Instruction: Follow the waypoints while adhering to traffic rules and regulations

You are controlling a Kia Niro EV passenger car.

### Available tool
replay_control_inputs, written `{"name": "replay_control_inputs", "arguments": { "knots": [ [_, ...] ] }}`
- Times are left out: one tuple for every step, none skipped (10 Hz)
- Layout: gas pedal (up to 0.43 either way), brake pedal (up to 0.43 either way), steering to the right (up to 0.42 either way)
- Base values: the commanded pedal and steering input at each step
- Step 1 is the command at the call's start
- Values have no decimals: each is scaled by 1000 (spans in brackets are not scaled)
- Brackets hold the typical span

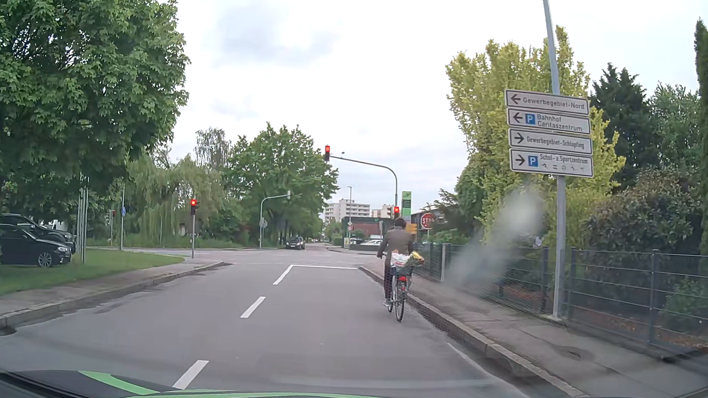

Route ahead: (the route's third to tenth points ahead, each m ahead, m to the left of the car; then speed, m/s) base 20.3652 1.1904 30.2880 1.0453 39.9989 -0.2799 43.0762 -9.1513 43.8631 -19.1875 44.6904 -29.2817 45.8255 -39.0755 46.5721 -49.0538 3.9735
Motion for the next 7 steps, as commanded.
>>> {"name": "replay_control_inputs", "arguments": {
  "knots": [
    [0,0,-46],
    [0,0,-44],
    [0,0,-42],
    [0,0,-40],
    [0,0,-38],
    [0,0,-36],
    [0,18,-34]
  ]
}}
